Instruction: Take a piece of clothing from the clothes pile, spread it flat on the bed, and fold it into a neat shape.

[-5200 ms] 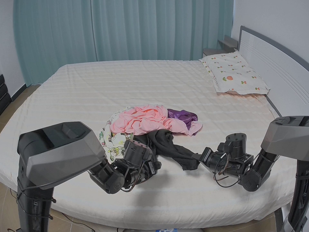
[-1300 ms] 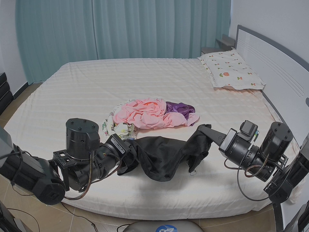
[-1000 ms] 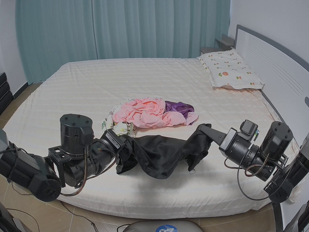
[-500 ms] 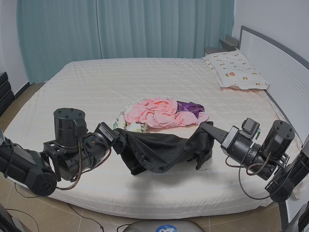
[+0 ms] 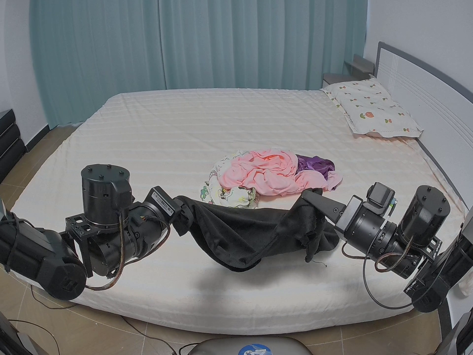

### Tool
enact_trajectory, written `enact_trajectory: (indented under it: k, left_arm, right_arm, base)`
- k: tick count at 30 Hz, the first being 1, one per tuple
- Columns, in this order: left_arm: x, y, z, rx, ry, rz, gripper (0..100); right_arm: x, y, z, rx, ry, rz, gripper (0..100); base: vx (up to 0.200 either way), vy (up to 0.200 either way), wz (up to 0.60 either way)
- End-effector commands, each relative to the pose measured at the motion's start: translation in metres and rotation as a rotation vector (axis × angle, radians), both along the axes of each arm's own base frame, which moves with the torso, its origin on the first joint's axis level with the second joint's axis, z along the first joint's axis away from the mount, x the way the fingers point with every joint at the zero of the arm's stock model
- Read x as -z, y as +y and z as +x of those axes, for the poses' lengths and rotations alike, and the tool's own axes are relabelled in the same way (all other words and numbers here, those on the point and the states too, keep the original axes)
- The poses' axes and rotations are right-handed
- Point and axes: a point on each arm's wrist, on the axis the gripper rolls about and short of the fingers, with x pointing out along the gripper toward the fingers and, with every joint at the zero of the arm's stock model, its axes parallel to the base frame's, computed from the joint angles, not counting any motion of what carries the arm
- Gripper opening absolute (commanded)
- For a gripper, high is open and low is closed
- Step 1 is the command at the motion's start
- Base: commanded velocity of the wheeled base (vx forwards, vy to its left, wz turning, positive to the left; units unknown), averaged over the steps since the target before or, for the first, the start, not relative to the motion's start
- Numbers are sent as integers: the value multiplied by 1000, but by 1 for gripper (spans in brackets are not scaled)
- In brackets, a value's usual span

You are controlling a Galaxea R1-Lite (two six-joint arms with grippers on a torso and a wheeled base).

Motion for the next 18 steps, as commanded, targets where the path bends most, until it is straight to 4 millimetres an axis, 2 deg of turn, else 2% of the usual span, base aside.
enact_trajectory:
  k: [1,18]
  left_arm:
    - [0,0,0,-1,-1,-1,0]
    - [0,0,-1,0,-1,-2,0]
  right_arm:
    - [-2,0,0,-2,-13,9,0]
    - [4,2,2,-4,6,-1,0]
  base:
    - [0,200,0]
    - [0,200,0]
